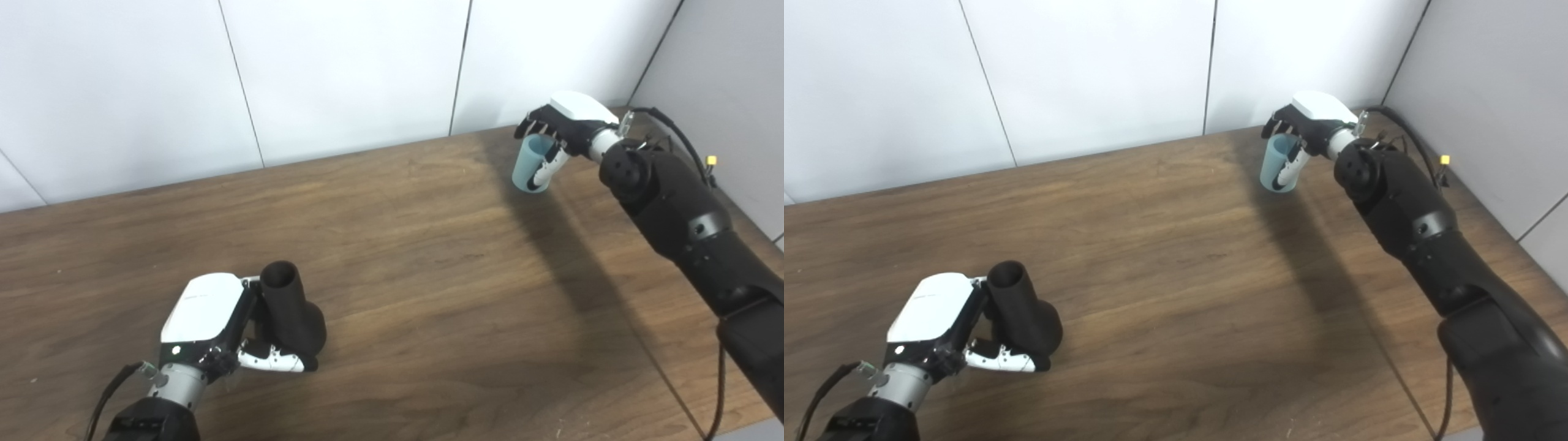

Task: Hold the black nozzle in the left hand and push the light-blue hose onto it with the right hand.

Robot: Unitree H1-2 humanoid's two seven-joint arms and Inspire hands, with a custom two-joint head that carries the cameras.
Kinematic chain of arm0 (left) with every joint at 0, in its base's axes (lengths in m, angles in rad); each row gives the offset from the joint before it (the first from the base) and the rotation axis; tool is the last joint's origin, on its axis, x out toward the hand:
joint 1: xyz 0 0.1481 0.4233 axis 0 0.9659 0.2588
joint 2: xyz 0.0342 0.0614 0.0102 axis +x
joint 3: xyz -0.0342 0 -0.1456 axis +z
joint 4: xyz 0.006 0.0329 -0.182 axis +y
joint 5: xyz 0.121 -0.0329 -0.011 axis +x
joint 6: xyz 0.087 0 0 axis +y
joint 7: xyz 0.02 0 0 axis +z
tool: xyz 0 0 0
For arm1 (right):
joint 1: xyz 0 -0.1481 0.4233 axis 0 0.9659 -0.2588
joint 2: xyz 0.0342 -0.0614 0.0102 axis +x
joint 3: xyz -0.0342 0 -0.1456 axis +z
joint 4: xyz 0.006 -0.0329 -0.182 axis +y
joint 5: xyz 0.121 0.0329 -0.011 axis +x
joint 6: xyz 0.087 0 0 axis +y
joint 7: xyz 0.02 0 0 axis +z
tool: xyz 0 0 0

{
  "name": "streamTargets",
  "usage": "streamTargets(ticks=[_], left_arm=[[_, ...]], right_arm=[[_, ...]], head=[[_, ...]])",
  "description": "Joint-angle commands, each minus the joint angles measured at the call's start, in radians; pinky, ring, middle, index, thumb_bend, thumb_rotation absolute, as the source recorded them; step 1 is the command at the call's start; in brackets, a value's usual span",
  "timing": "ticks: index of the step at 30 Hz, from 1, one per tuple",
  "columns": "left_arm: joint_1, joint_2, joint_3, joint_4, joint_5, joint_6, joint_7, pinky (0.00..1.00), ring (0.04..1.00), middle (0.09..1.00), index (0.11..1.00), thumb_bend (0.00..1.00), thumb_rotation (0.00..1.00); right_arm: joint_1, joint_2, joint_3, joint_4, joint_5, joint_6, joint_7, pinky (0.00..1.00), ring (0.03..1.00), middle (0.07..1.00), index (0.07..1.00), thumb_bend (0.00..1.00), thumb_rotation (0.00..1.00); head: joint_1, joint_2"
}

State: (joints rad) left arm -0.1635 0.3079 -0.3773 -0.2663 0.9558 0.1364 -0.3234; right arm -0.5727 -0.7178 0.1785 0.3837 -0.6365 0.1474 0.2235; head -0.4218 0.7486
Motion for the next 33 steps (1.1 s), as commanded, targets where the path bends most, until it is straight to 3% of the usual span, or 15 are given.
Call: streamTargets(ticks=[1,13,14,15,18,22,24,31,33], left_arm=[[0.022,0.007,-0.019,-0.001,-0.007,-0.003,-0.045,0.39,0.514,0.459,0.494,0.53,0.00],[0.023,0.009,-0.020,-0.002,-0.003,-0.003,-0.045,0.39,0.513,0.458,0.495,0.53,0.00],[0.023,0.009,-0.020,-0.001,-0.001,-0.003,-0.046,0.39,0.513,0.462,0.494,0.53,0.00],[0.022,0.009,-0.021,0.000,0.000,-0.002,-0.046,0.39,0.511,0.462,0.494,0.53,0.00],[0.021,0.008,-0.022,-0.003,0.002,0.002,-0.050,0.39,0.511,0.467,0.493,0.53,0.00],[0.022,0.010,-0.022,0.000,-0.003,-0.007,-0.038,0.39,0.508,0.467,0.492,0.53,0.00],[0.022,0.010,-0.022,-0.001,-0.001,-0.004,-0.042,0.39,0.509,0.461,0.493,0.53,0.00],[0.023,0.007,-0.024,-0.006,0.004,0.001,-0.045,0.38,0.504,0.465,0.492,0.53,0.00],[0.022,0.007,-0.025,-0.009,0.005,0.004,-0.049,0.39,0.508,0.472,0.490,0.53,0.00]], right_arm=[[-0.032,-0.034,-0.025,-0.033,0.004,-0.013,-0.029,0.53,0.570,0.624,0.647,0.86,0.01],[-0.026,-0.033,-0.016,-0.052,-0.025,0.031,-0.017,0.53,0.540,0.617,0.639,0.86,0.00],[-0.024,-0.037,-0.012,-0.051,-0.031,0.023,-0.024,0.55,0.557,0.615,0.566,0.70,0.06],[-0.023,-0.039,-0.010,-0.050,-0.035,0.016,-0.029,0.59,0.611,0.636,0.528,0.61,0.09],[-0.021,-0.039,-0.015,-0.042,-0.035,-0.012,-0.054,0.68,0.697,0.687,0.490,0.53,0.12],[-0.016,-0.030,-0.031,-0.031,-0.017,-0.047,-0.095,0.58,0.602,0.607,0.483,0.52,0.12],[-0.013,-0.029,-0.033,-0.030,-0.017,-0.060,-0.112,0.54,0.559,0.561,0.452,0.52,0.03],[-0.007,-0.026,-0.035,-0.045,-0.021,-0.047,-0.122,0.56,0.586,0.495,0.478,0.53,0.00],[-0.005,-0.025,-0.040,-0.049,-0.013,-0.053,-0.123,0.52,0.558,0.537,0.452,0.52,0.00]], head=[[-0.001,0.000],[0.002,0.004],[0.002,0.004],[0.002,0.004],[0.002,0.005],[0.002,0.005],[0.002,0.005],[0.007,0.009],[0.008,0.009]])
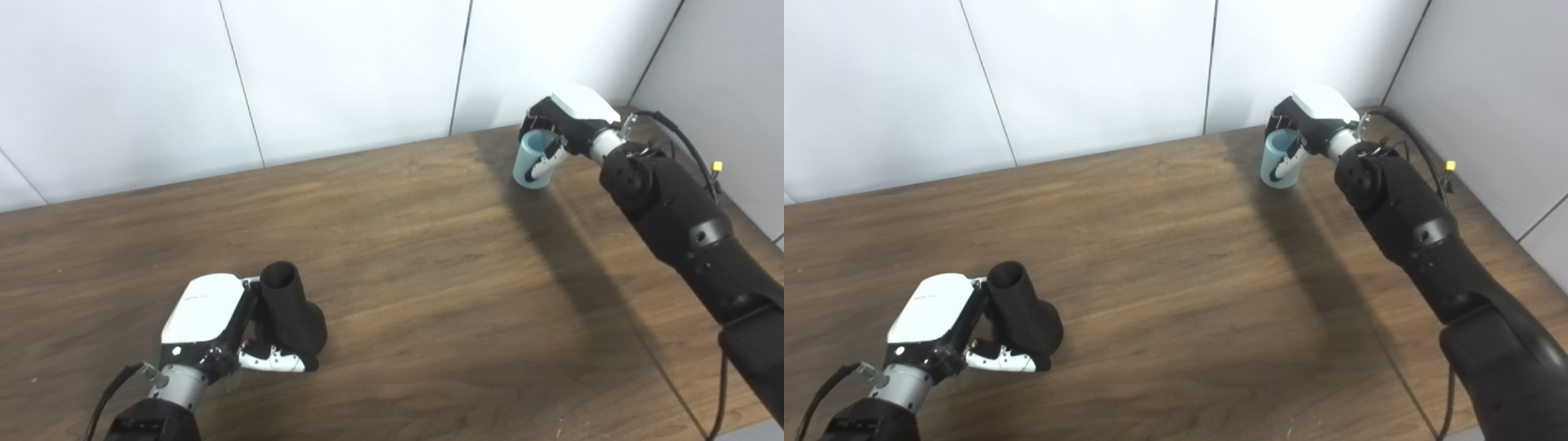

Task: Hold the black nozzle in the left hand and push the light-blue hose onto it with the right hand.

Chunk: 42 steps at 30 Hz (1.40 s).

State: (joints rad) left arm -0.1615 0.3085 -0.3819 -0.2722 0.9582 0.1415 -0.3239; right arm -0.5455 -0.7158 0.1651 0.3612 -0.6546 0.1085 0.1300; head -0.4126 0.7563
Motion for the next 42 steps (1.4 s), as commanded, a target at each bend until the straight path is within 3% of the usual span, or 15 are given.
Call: streamTargets(ticks=[1,6,9,12,15,19,22,28,31,35,42], left_arm=[[0.020,0.007,-0.021,-0.003,0.003,-0.001,-0.049,0.39,0.509,0.473,0.490,0.53,0.00],[0.021,0.007,-0.021,-0.002,-0.002,-0.006,-0.042,0.39,0.504,0.464,0.493,0.53,0.00],[0.021,0.005,-0.023,-0.001,0.004,-0.002,-0.045,0.38,0.495,0.460,0.493,0.53,0.00],[0.019,0.002,-0.027,0.000,0.012,0.001,-0.047,0.38,0.499,0.467,0.492,0.53,0.00],[0.018,-0.003,-0.031,0.001,0.016,0.002,-0.045,0.38,0.496,0.462,0.492,0.53,0.00],[0.018,-0.020,-0.038,-0.003,0.035,0.019,-0.057,0.36,0.485,0.448,0.496,0.53,0.00],[0.021,-0.032,-0.043,-0.003,0.045,0.022,-0.054,0.36,0.486,0.445,0.496,0.53,0.00],[0.021,-0.054,-0.063,0.001,0.070,0.032,-0.058,0.38,0.499,0.457,0.496,0.53,0.00],[0.021,-0.069,-0.074,0.003,0.088,0.041,-0.056,0.37,0.488,0.438,0.497,0.52,0.00],[0.021,-0.089,-0.084,0.012,0.104,0.045,-0.046,0.37,0.480,0.434,0.497,0.52,0.00],[0.022,-0.135,-0.101,0.018,0.138,0.070,-0.056,0.36,0.477,0.431,0.495,0.52,0.00]], right_arm=[[-0.029,-0.025,-0.030,-0.035,0.010,-0.012,-0.028,0.50,0.547,0.543,0.448,0.52,0.00],[-0.011,-0.026,-0.037,-0.131,0.002,-0.004,-0.014,0.51,0.524,0.534,0.446,0.52,0.00],[-0.008,-0.031,-0.036,-0.203,0.004,-0.006,0.016,0.46,0.431,0.510,0.472,0.52,0.00],[-0.008,-0.021,-0.035,-0.324,-0.012,0.028,0.060,0.39,0.394,0.486,0.510,0.50,0.00],[-0.022,-0.007,-0.031,-0.412,-0.022,0.059,0.105,0.42,0.386,0.475,0.526,0.50,0.00],[-0.047,0.031,-0.025,-0.540,-0.035,0.105,0.166,0.38,0.388,0.493,0.510,0.50,0.00],[-0.073,0.054,-0.008,-0.579,-0.045,0.097,0.205,0.45,0.400,0.509,0.511,0.50,0.00],[-0.132,0.122,0.029,-0.666,-0.055,0.119,0.295,0.44,0.407,0.488,0.497,0.52,0.00],[-0.163,0.175,0.059,-0.725,-0.049,0.121,0.342,0.37,0.386,0.500,0.497,0.52,0.00],[-0.175,0.204,0.075,-0.735,-0.018,0.066,0.358,0.34,0.369,0.497,0.514,0.52,0.00],[-0.199,0.310,0.091,-0.786,0.043,0.109,0.427,0.41,0.383,0.488,0.505,0.52,0.00]], head=[[-0.001,0.001],[0.005,0.005],[0.006,0.004],[0.010,0.003],[0.019,0.003],[0.042,0.005],[0.060,0.005],[0.096,0.003],[0.120,0.001],[0.159,0.001],[0.277,0.006]])
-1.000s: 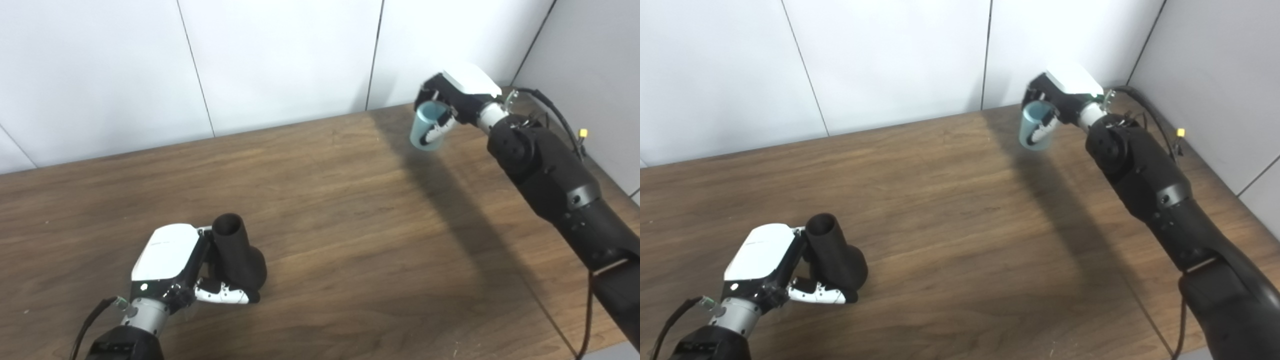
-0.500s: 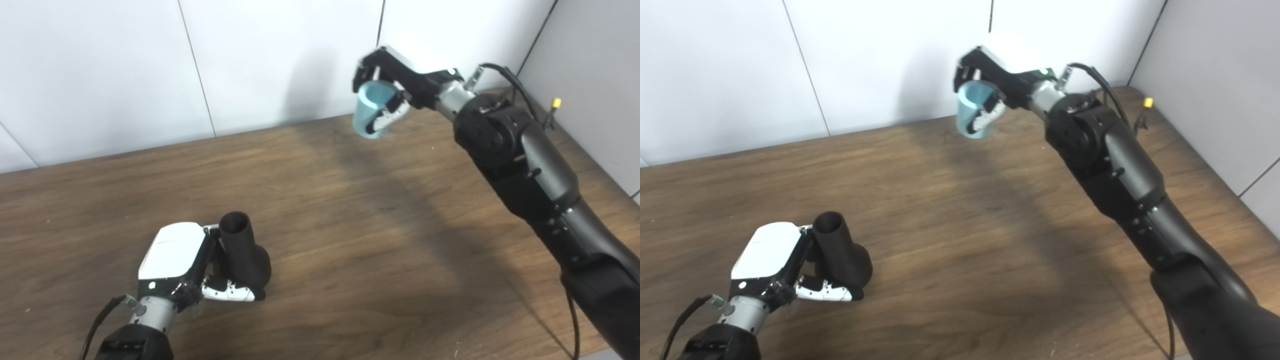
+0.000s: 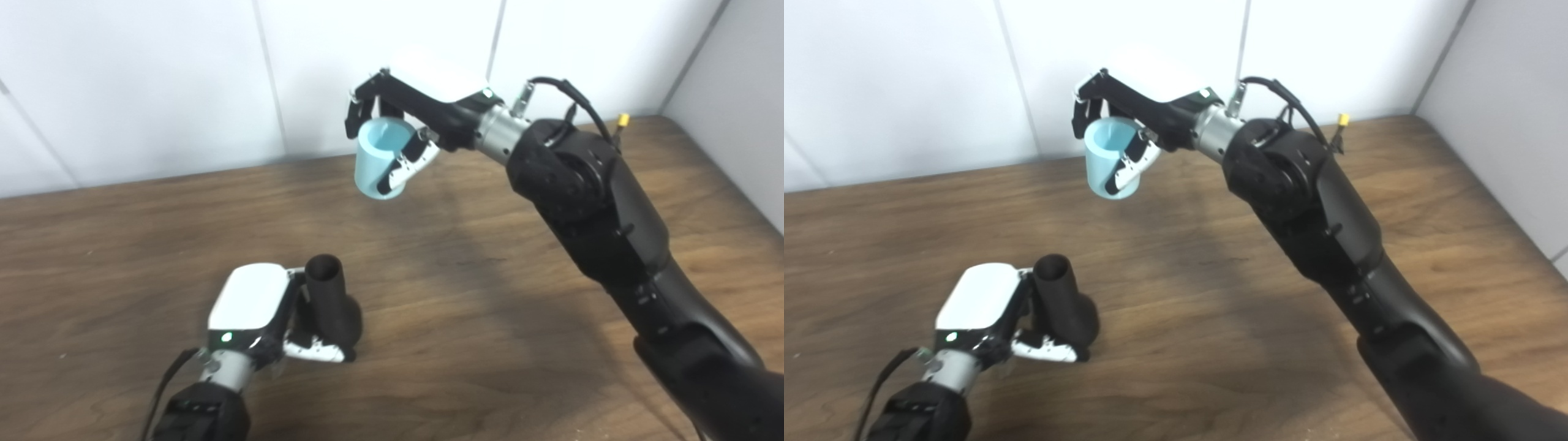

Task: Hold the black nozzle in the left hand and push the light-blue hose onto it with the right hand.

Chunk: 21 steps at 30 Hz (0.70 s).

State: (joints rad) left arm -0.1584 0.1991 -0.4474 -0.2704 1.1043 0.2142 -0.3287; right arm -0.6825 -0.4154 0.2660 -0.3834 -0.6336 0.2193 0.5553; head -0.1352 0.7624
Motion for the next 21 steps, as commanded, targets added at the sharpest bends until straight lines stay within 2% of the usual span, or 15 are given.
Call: streamTargets(ticks=[1,2,6,11,21], left_arm=[[0.018,-0.032,-0.040,0.015,-0.001,0.003,-0.057,0.37,0.478,0.432,0.495,0.52,0.00],[0.017,-0.037,-0.045,0.015,0.004,0.006,-0.059,0.37,0.480,0.434,0.494,0.52,0.00],[0.011,-0.060,-0.061,0.021,0.031,0.027,-0.077,0.40,0.507,0.466,0.490,0.53,0.00],[-0.002,-0.091,-0.081,0.040,0.073,0.049,-0.087,0.41,0.508,0.445,0.493,0.53,0.00],[-0.010,-0.128,-0.100,0.059,0.110,0.058,-0.075,0.38,0.464,0.422,0.492,0.52,0.00]], right_arm=[[-0.064,0.020,-0.006,-0.044,0.032,-0.010,0.003,0.40,0.384,0.489,0.506,0.52,0.00],[-0.065,0.028,-0.002,-0.047,0.040,-0.016,0.005,0.36,0.376,0.493,0.515,0.52,0.00],[-0.073,0.054,0.013,-0.072,0.056,-0.006,0.032,0.31,0.366,0.496,0.525,0.51,0.00],[-0.088,0.080,0.020,-0.111,0.064,0.020,0.059,0.28,0.369,0.507,0.508,0.51,0.00],[-0.116,0.115,0.043,-0.108,0.089,0.002,0.074,0.27,0.364,0.499,0.513,0.51,0.00]], head=[[0.011,0.001],[0.029,0.003],[0.086,0.009],[0.152,0.017],[0.200,0.032]])
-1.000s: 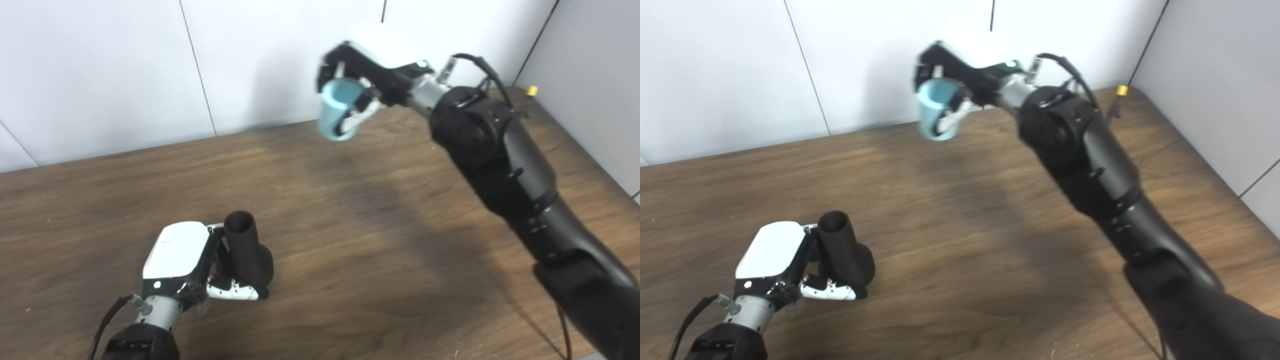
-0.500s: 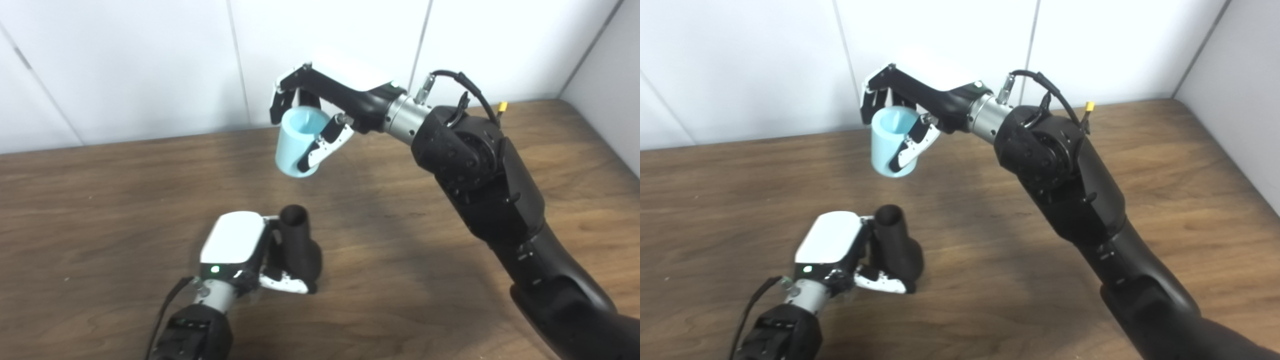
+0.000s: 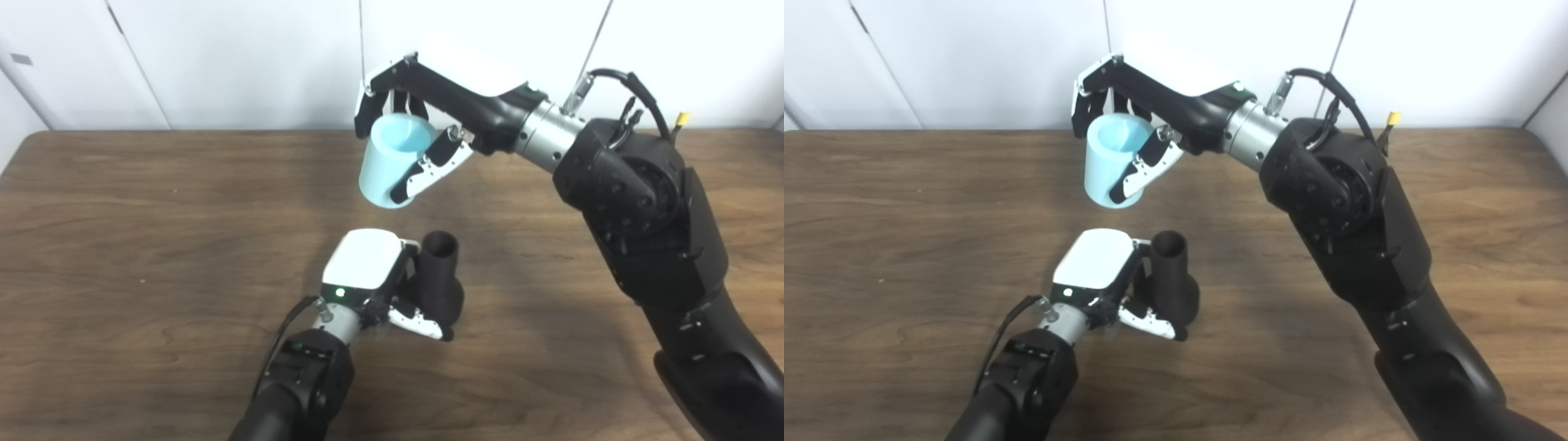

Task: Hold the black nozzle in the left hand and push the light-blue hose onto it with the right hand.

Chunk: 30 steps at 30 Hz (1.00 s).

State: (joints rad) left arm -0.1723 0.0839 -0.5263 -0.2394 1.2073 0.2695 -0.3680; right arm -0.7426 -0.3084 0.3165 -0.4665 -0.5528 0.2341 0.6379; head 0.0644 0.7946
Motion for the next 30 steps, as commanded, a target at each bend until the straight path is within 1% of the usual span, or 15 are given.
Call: streamTargets(ticks=[1,4,7,9,12,14,18,19,20,22,23,25,30], left_arm=[[0.003,-0.016,-0.022,0.028,0.010,0.005,-0.037,0.38,0.468,0.427,0.492,0.53,0.00],[0.003,-0.026,-0.022,0.031,0.019,0.005,-0.039,0.39,0.484,0.441,0.492,0.53,0.00],[0.003,-0.031,-0.021,0.033,0.026,0.002,-0.035,0.38,0.477,0.434,0.492,0.53,0.00],[0.002,-0.033,-0.022,0.033,0.032,0.003,-0.038,0.36,0.456,0.421,0.493,0.52,0.00],[0.002,-0.034,-0.021,0.034,0.031,0.001,-0.033,0.36,0.451,0.421,0.491,0.53,0.00],[0.003,-0.034,-0.020,0.033,0.027,-0.001,-0.032,0.36,0.456,0.424,0.492,0.53,0.00],[0.004,-0.032,-0.018,0.028,0.028,0.001,-0.037,0.37,0.474,0.445,0.491,0.53,0.00],[0.004,-0.032,-0.019,0.028,0.030,0.001,-0.037,0.37,0.479,0.450,0.491,0.53,0.00],[0.004,-0.031,-0.018,0.027,0.029,0.001,-0.037,0.37,0.480,0.451,0.491,0.53,0.00],[0.005,-0.030,-0.018,0.028,0.027,-0.002,-0.031,0.37,0.478,0.456,0.489,0.53,0.00],[0.005,-0.030,-0.018,0.027,0.027,-0.002,-0.032,0.36,0.475,0.455,0.489,0.53,0.00],[0.004,-0.030,-0.018,0.025,0.031,0.000,-0.038,0.37,0.476,0.455,0.489,0.53,0.00],[0.004,-0.030,-0.018,0.020,0.033,0.002,-0.045,0.37,0.475,0.448,0.489,0.53,0.00]], right_arm=[[-0.057,0.010,-0.006,-0.024,0.013,-0.009,-0.005,0.27,0.363,0.497,0.516,0.51,0.00],[-0.056,0.008,-0.005,-0.023,0.023,-0.005,0.007,0.27,0.355,0.485,0.528,0.51,0.00],[-0.055,-0.004,-0.007,-0.023,0.030,-0.008,0.021,0.27,0.352,0.480,0.531,0.51,0.00],[-0.053,-0.012,-0.009,-0.028,0.030,0.000,0.034,0.29,0.355,0.483,0.527,0.51,0.00],[-0.051,-0.027,-0.010,-0.040,0.020,0.014,0.052,0.31,0.362,0.489,0.523,0.51,0.00],[-0.048,-0.036,-0.016,-0.041,0.022,0.005,0.052,0.32,0.368,0.497,0.516,0.52,0.00],[-0.049,-0.048,-0.035,-0.044,0.042,-0.001,0.049,0.30,0.368,0.501,0.512,0.52,0.00],[-0.051,-0.051,-0.043,-0.043,0.048,-0.008,0.044,0.26,0.405,0.490,0.498,0.52,0.00],[-0.052,-0.052,-0.051,-0.042,0.058,-0.011,0.041,0.26,0.413,0.488,0.495,0.52,0.00],[-0.055,-0.057,-0.062,-0.044,0.070,-0.010,0.041,0.27,0.378,0.497,0.504,0.52,0.00],[-0.060,-0.062,-0.067,-0.047,0.074,-0.005,0.047,0.27,0.372,0.497,0.506,0.52,0.00],[-0.069,-0.073,-0.073,-0.052,0.078,-0.017,0.046,0.27,0.368,0.498,0.506,0.52,0.00],[-0.093,-0.090,-0.083,-0.078,0.068,0.029,0.066,0.25,0.367,0.501,0.500,0.52,0.00]], head=[[0.005,0.002],[0.009,0.007],[0.010,0.011],[0.009,0.013],[0.003,0.016],[0.003,0.016],[-0.003,0.018],[-0.003,0.018],[-0.006,0.017],[-0.006,0.017],[-0.006,0.017],[-0.008,0.021],[-0.008,0.022]])
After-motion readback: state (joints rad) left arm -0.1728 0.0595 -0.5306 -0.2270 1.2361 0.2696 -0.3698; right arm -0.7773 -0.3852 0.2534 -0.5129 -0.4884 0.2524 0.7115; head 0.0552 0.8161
